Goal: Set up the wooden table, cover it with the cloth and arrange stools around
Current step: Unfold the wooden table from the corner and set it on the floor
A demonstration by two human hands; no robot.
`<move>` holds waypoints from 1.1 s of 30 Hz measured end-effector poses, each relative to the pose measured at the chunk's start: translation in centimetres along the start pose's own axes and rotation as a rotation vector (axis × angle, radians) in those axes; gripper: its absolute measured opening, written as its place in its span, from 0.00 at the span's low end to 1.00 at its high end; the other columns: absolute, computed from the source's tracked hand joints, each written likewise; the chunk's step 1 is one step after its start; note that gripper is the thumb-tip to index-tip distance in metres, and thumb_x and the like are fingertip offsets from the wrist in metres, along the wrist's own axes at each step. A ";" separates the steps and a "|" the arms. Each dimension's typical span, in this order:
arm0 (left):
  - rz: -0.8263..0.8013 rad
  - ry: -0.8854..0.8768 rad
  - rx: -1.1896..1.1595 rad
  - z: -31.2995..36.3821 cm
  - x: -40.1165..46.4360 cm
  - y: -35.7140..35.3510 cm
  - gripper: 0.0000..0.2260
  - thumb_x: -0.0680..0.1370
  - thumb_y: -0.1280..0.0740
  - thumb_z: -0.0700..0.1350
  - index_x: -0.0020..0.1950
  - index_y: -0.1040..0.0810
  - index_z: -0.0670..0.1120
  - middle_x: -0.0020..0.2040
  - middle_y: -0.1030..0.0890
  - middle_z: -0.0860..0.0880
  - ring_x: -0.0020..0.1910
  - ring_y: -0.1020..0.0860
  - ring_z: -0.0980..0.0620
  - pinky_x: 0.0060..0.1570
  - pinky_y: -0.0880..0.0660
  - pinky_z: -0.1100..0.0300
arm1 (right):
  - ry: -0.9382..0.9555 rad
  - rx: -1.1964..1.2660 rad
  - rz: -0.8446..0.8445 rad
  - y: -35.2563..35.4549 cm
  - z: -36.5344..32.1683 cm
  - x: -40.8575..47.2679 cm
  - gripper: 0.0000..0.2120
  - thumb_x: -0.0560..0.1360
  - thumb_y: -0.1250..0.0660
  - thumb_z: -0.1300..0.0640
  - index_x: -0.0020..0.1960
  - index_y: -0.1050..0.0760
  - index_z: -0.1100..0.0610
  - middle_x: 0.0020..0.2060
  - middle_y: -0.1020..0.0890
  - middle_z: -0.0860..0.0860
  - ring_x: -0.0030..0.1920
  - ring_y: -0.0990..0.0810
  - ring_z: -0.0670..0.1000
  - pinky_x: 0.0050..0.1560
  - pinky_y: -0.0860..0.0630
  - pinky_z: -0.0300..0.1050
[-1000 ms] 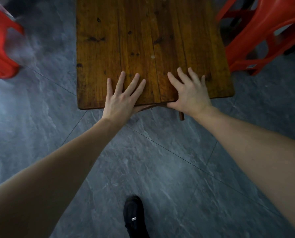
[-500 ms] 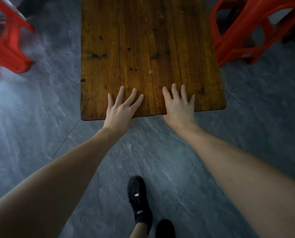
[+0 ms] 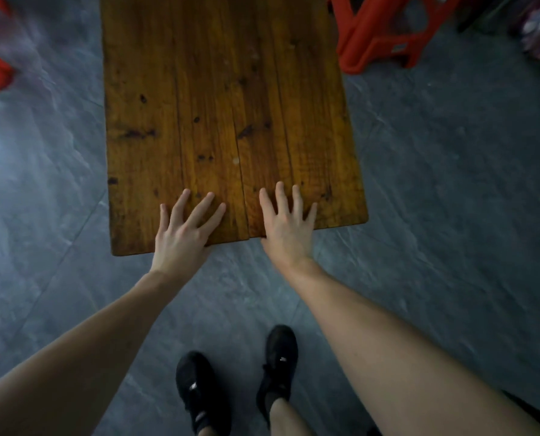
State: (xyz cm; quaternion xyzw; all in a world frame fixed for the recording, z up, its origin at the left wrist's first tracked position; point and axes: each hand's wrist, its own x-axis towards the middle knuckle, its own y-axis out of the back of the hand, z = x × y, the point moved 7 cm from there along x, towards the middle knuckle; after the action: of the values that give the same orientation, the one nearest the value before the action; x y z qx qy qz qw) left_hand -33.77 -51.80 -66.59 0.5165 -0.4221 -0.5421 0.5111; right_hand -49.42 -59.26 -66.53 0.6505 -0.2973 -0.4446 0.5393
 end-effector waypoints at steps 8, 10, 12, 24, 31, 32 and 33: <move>0.051 -0.115 -0.031 -1.0 -6.2 -0.8 0.39 0.68 0.23 0.42 0.77 0.36 0.52 0.72 0.32 0.46 0.72 0.40 0.35 0.67 0.43 0.27 | -0.124 0.002 0.052 -2.0 -3.5 -6.6 0.43 0.68 0.23 0.53 0.77 0.41 0.52 0.76 0.40 0.58 0.75 0.43 0.65 0.65 0.39 0.76; 0.037 -0.143 -0.029 -1.9 -7.9 -1.0 0.40 0.68 0.23 0.42 0.77 0.37 0.51 0.72 0.33 0.46 0.72 0.41 0.35 0.67 0.44 0.27 | -0.145 0.015 0.062 -2.7 -5.0 -8.3 0.44 0.67 0.22 0.52 0.77 0.42 0.52 0.76 0.40 0.58 0.75 0.43 0.65 0.65 0.39 0.77; 0.015 -0.173 -0.010 -2.7 -9.3 -0.9 0.40 0.69 0.23 0.42 0.77 0.37 0.51 0.72 0.33 0.45 0.72 0.41 0.34 0.68 0.44 0.28 | -0.164 0.023 0.056 -3.2 -6.4 -9.9 0.45 0.67 0.22 0.51 0.77 0.42 0.52 0.76 0.40 0.58 0.75 0.43 0.65 0.65 0.39 0.76; -0.092 -0.239 0.160 -11.9 -14.3 0.2 0.40 0.67 0.24 0.37 0.75 0.37 0.52 0.71 0.35 0.46 0.71 0.41 0.38 0.61 0.33 0.29 | -0.220 0.014 0.049 -4.2 -18.2 -12.9 0.42 0.65 0.20 0.54 0.72 0.38 0.55 0.68 0.35 0.62 0.66 0.37 0.70 0.57 0.34 0.79; -0.103 -0.265 0.224 -13.4 -12.9 0.4 0.40 0.69 0.25 0.40 0.76 0.41 0.54 0.73 0.38 0.48 0.73 0.43 0.39 0.64 0.34 0.31 | -0.184 0.001 -0.018 -3.6 -18.8 -11.3 0.43 0.69 0.23 0.50 0.76 0.43 0.55 0.71 0.38 0.62 0.67 0.39 0.69 0.58 0.32 0.77; -0.106 -0.267 0.237 -13.7 -12.7 0.4 0.40 0.69 0.25 0.40 0.76 0.41 0.54 0.73 0.38 0.48 0.73 0.43 0.39 0.64 0.33 0.32 | -0.176 0.005 -0.029 -3.4 -19.1 -11.1 0.44 0.68 0.23 0.48 0.76 0.44 0.55 0.70 0.38 0.62 0.67 0.39 0.69 0.58 0.32 0.77; -0.111 -0.267 0.251 -14.2 -12.6 0.4 0.41 0.69 0.25 0.41 0.77 0.42 0.55 0.73 0.39 0.48 0.73 0.44 0.39 0.64 0.33 0.33 | -0.168 0.002 -0.032 -3.1 -19.5 -10.9 0.45 0.68 0.23 0.47 0.76 0.44 0.55 0.70 0.38 0.62 0.66 0.39 0.69 0.57 0.31 0.76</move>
State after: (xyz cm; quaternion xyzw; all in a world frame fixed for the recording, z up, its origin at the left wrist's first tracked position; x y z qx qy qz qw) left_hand -20.34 -38.36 -66.18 0.5222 -0.5213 -0.5764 0.3511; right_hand -36.85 -40.53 -66.31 0.6158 -0.3315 -0.5061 0.5046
